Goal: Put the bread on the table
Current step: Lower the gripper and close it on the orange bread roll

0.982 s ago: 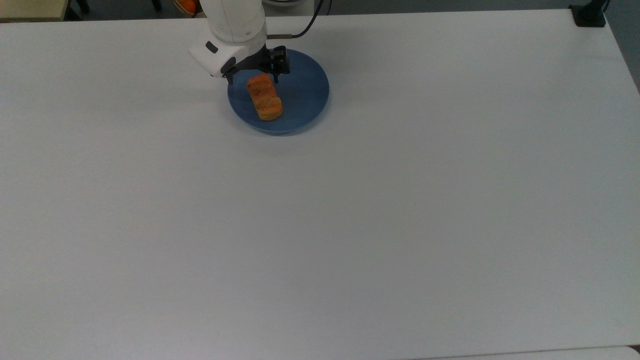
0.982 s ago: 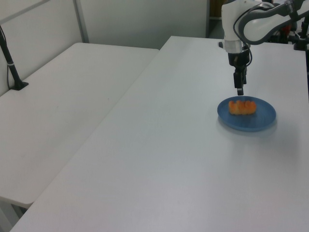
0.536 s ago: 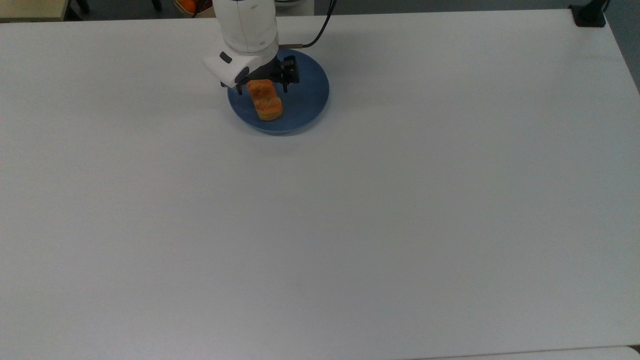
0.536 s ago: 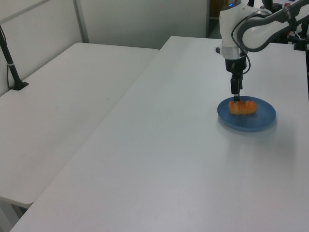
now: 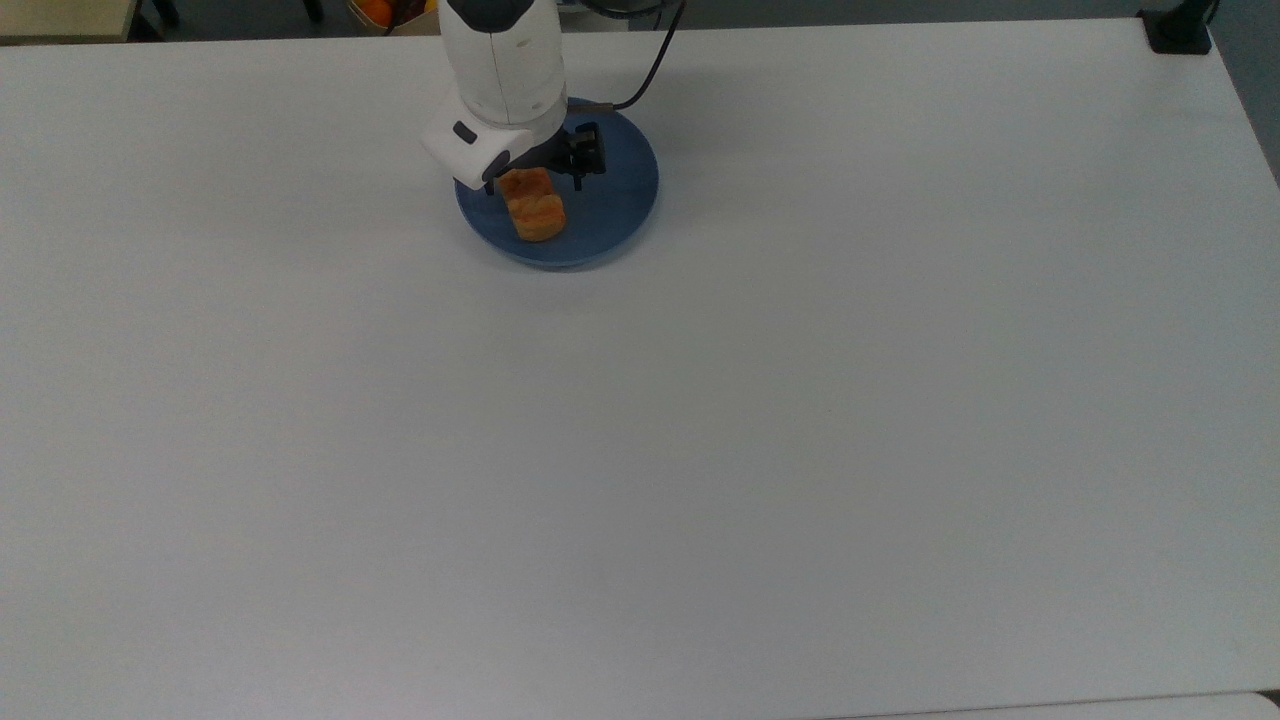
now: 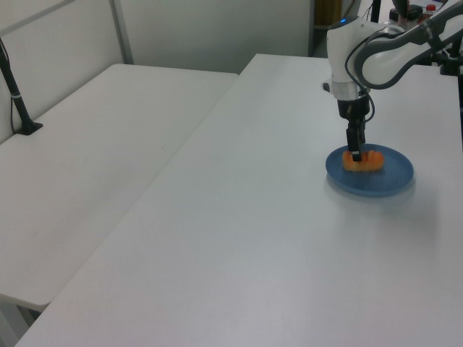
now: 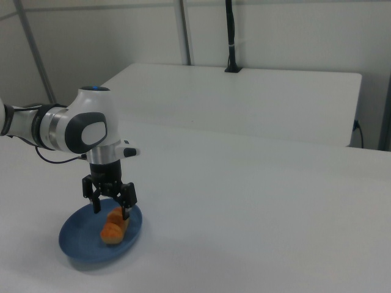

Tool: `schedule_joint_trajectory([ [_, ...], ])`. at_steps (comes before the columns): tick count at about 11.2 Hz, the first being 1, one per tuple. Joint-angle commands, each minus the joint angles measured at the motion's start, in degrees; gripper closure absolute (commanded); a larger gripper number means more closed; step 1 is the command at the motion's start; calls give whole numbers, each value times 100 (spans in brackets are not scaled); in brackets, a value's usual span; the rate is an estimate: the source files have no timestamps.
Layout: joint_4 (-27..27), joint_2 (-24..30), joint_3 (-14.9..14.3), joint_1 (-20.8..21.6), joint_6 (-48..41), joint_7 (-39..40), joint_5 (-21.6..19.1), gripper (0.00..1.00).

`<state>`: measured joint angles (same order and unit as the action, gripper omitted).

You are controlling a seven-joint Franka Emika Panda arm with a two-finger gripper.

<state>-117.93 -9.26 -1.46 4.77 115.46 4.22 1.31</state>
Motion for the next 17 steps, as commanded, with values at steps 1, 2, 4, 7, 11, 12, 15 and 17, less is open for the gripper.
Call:
schedule_joint_trajectory([
  [1,-239,47,-4,33,188,-53,123,2],
  [2,-274,47,-4,33,257,-53,167,3],
  [4,-371,38,-4,42,494,-88,176,3],
  [7,-371,-41,-4,77,574,-105,185,15],
  [11,-371,-41,5,86,618,-105,203,33],
  [12,-371,-41,14,86,618,-105,203,42],
  [15,-345,3,14,86,618,-123,203,63],
  [17,-327,38,14,86,618,-123,203,73],
])
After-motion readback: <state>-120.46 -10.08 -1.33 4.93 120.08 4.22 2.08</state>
